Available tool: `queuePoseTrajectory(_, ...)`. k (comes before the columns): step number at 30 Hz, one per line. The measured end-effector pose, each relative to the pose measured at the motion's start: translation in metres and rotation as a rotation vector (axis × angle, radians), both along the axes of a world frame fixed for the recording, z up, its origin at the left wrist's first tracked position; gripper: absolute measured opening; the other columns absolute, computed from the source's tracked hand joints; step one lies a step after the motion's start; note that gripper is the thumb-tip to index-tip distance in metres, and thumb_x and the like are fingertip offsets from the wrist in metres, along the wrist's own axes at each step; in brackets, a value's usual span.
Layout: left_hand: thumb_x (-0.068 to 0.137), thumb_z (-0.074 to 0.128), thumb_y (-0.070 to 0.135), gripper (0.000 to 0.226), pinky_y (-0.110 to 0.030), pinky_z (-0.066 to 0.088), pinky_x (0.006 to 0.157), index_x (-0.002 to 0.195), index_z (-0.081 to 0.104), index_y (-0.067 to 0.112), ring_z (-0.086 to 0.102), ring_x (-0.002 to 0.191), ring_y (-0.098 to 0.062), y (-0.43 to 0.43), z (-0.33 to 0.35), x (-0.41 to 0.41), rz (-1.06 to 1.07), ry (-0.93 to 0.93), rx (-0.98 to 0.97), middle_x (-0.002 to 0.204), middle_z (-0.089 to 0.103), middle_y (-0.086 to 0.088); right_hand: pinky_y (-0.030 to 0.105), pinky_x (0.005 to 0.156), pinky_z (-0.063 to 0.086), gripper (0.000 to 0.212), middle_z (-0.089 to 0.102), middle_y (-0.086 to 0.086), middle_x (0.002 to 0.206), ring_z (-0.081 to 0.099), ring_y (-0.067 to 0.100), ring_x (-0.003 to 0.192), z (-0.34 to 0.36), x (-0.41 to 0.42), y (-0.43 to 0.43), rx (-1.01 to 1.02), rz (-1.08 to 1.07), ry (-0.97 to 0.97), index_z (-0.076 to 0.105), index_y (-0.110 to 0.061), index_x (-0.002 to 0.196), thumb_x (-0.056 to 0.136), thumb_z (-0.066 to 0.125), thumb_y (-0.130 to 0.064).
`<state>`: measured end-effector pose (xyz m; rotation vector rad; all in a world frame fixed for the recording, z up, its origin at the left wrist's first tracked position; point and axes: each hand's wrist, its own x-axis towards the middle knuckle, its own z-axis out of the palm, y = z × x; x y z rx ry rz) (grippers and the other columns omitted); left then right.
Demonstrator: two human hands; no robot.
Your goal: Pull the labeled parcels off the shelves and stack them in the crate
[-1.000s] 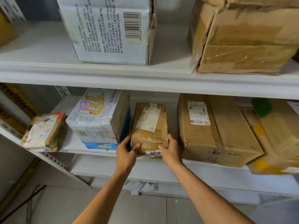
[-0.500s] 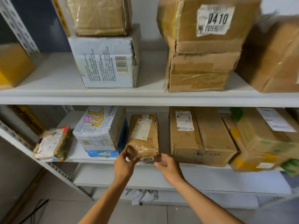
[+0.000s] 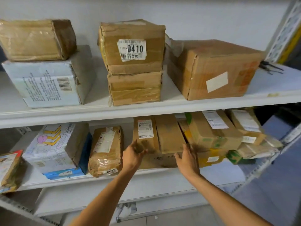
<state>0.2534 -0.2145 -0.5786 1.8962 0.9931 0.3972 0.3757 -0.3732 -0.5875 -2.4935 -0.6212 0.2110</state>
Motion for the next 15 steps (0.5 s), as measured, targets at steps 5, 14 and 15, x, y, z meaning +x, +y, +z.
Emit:
queuePoseTrajectory(5, 0.073, 0.082, 0.029, 0.065, -0.020, 0.043, 0.085, 0.129, 0.054, 0.013, 0.057, 0.099, -0.010, 0.008, -0.012, 0.019, 0.043, 0.002, -0.021, 0.107, 0.061, 0.005, 0.041, 0.117, 0.024, 0.064, 0.032, 0.017, 0.152, 0.027, 0.032, 0.142, -0.012, 0.023, 0.007, -0.001, -0.020, 0.186, 0.027, -0.005, 0.149, 0.098, 0.053, -0.034)
queuePoseTrajectory(14, 0.070, 0.077, 0.053, 0.063, -0.029, 0.054, 0.082, 0.122, 0.060, 0.021, 0.061, 0.091, -0.013, -0.003, -0.013, 0.007, 0.089, 0.098, 0.156, 0.113, 0.068, -0.001, 0.040, 0.102, 0.042, 0.066, 0.050, 0.013, 0.140, 0.046, 0.033, 0.129, -0.007, 0.020, -0.007, 0.065, -0.125, 0.158, 0.036, -0.010, 0.142, 0.093, 0.054, -0.049)
queuePoseTrajectory(15, 0.071, 0.075, 0.055, 0.065, -0.026, 0.052, 0.079, 0.124, 0.059, 0.021, 0.059, 0.090, -0.013, -0.007, -0.013, -0.001, 0.091, 0.126, 0.184, 0.115, 0.066, -0.002, 0.040, 0.101, 0.042, 0.069, 0.049, 0.012, 0.141, 0.047, 0.032, 0.128, -0.008, 0.017, -0.013, 0.029, -0.134, 0.160, 0.036, -0.012, 0.144, 0.092, 0.052, -0.054)
